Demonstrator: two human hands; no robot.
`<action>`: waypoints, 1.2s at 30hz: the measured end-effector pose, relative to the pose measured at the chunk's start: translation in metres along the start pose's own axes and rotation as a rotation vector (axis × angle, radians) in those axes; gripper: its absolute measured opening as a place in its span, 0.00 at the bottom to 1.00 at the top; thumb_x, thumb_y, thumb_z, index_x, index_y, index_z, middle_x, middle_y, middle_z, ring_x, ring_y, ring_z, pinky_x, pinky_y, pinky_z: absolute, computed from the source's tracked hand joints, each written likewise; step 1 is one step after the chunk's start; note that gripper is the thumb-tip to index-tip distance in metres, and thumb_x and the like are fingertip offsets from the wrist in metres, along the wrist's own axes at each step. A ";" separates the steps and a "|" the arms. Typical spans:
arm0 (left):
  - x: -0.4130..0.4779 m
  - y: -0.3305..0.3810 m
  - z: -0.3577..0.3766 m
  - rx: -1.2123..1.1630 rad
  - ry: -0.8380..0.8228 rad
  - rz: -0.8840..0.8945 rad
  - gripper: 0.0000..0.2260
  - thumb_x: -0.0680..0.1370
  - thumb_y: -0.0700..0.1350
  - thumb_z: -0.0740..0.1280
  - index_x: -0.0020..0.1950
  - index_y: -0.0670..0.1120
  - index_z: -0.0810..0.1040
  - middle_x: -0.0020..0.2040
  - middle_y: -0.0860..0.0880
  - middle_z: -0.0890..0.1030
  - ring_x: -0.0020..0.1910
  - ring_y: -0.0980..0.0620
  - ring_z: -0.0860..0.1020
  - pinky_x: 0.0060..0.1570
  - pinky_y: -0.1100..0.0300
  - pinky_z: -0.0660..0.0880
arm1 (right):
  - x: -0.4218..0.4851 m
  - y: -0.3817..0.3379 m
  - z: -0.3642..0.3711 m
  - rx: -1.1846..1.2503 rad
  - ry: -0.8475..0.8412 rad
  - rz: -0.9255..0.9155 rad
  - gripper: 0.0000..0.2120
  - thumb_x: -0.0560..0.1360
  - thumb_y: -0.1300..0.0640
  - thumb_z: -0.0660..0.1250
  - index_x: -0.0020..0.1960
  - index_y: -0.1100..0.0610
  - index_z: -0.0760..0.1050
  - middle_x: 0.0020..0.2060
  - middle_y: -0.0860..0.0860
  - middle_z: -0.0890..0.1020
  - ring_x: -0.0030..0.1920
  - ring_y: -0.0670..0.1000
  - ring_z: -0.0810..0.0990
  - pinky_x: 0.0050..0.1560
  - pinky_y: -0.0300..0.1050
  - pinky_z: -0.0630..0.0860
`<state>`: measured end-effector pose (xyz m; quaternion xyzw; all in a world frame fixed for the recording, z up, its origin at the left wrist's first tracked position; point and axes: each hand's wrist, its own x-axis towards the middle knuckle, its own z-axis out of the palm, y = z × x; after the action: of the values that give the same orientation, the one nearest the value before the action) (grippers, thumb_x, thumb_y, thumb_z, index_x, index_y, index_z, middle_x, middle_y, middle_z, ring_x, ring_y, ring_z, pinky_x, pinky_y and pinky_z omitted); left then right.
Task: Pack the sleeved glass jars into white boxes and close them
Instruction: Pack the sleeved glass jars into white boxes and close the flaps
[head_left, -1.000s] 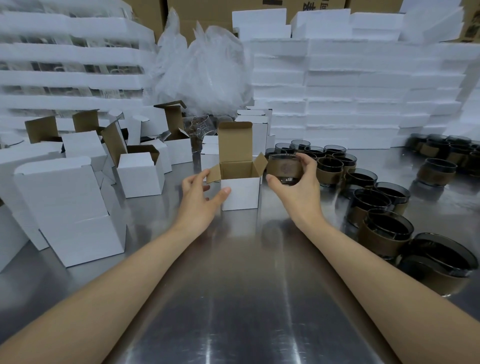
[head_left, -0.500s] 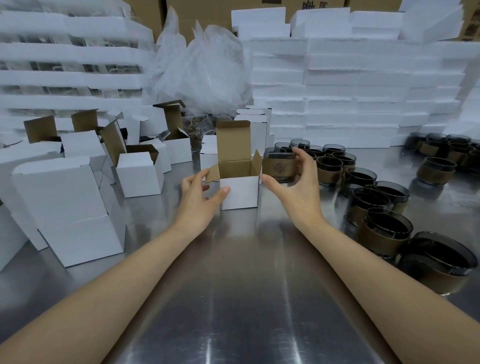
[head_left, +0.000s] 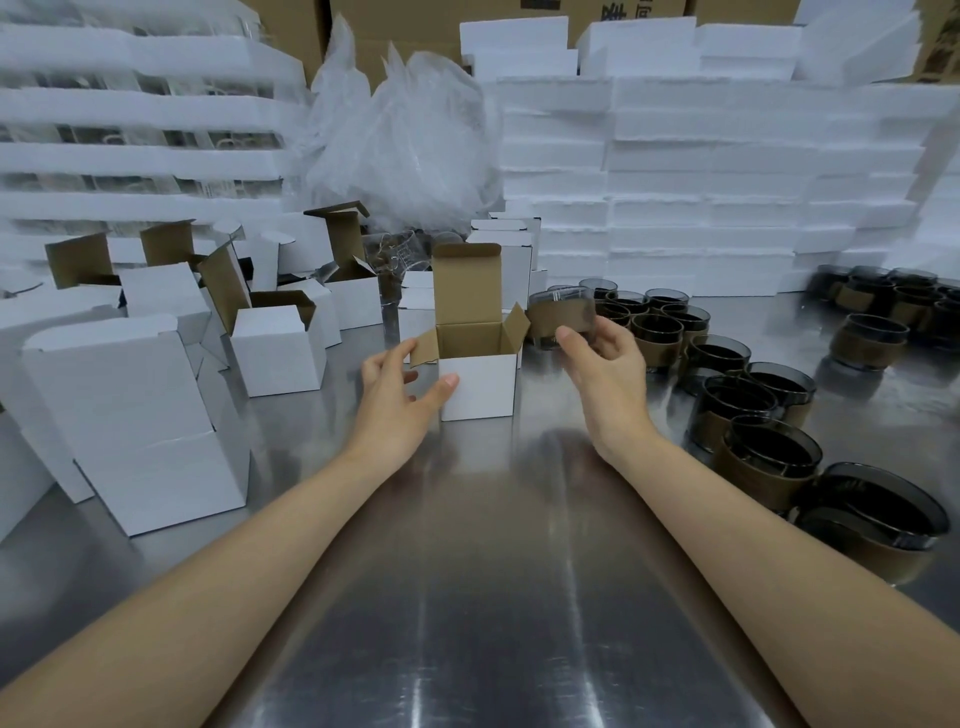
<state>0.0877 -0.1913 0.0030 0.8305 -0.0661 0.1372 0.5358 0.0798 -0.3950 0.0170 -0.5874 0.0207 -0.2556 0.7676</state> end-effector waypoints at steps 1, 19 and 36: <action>0.000 0.000 0.000 0.003 -0.001 -0.001 0.29 0.76 0.55 0.67 0.75 0.52 0.62 0.63 0.54 0.61 0.59 0.58 0.68 0.60 0.61 0.66 | 0.001 0.001 0.000 0.018 -0.013 0.041 0.20 0.71 0.61 0.73 0.62 0.60 0.73 0.57 0.57 0.81 0.58 0.50 0.80 0.64 0.48 0.74; 0.001 -0.003 0.001 -0.009 0.008 -0.001 0.29 0.76 0.55 0.68 0.74 0.51 0.62 0.62 0.54 0.61 0.58 0.59 0.69 0.59 0.63 0.66 | -0.004 -0.009 -0.003 0.715 -0.143 0.534 0.19 0.80 0.51 0.59 0.66 0.62 0.70 0.50 0.64 0.82 0.48 0.65 0.83 0.43 0.47 0.83; 0.002 -0.004 0.001 0.003 0.004 0.007 0.29 0.76 0.55 0.67 0.75 0.51 0.62 0.62 0.54 0.61 0.59 0.58 0.69 0.59 0.63 0.65 | -0.007 -0.013 0.000 0.705 -0.239 0.586 0.25 0.80 0.44 0.58 0.67 0.63 0.67 0.45 0.66 0.82 0.41 0.60 0.85 0.38 0.43 0.82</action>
<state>0.0905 -0.1903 0.0000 0.8309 -0.0676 0.1408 0.5341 0.0689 -0.3943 0.0275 -0.2857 0.0089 0.0496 0.9570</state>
